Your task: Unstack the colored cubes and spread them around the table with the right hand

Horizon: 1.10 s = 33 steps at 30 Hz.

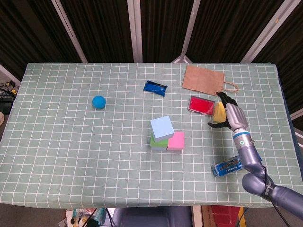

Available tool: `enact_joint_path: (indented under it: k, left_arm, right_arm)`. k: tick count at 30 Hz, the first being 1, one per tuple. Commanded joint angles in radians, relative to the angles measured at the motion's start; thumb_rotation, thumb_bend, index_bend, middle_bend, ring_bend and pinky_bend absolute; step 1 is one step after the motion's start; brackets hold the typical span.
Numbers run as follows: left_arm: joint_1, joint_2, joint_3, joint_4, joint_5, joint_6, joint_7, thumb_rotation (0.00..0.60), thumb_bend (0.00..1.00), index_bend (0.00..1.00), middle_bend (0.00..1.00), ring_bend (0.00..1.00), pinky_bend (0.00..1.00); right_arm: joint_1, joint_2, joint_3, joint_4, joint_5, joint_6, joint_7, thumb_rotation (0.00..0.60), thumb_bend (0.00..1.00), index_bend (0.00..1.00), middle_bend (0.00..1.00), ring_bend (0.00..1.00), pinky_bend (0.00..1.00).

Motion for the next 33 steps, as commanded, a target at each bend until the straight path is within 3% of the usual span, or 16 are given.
enact_joint_path:
  k: [1,8,19,33]
  left_arm:
    - [0.003,0.007,0.001,0.001,0.003,0.003,-0.019,0.600,0.28,0.08,0.00,0.00,0.01]
    - [0.000,0.015,-0.002,0.006,-0.009,-0.011,-0.038,0.600,0.29,0.08,0.00,0.00,0.01]
    - [0.004,0.018,-0.005,0.000,-0.019,-0.008,-0.043,0.600,0.29,0.08,0.00,0.00,0.01]
    - [-0.002,0.027,-0.011,-0.009,-0.046,-0.032,-0.050,0.600,0.29,0.08,0.00,0.00,0.01]
  right_arm:
    - [-0.066,0.206,-0.003,-0.239,-0.085,-0.052,0.079,0.600,0.13,0.00,0.01,0.00,0.00]
    - [-0.084,0.346,-0.038,-0.369,-0.223,-0.144,0.169,0.600,0.13,0.00,0.00,0.00,0.00]
    - [-0.039,0.341,-0.042,-0.412,-0.363,-0.152,0.313,0.600,0.13,0.00,0.00,0.00,0.00]
    - [0.084,0.285,-0.043,-0.463,-0.187,-0.085,0.067,0.600,0.13,0.00,0.00,0.00,0.00]
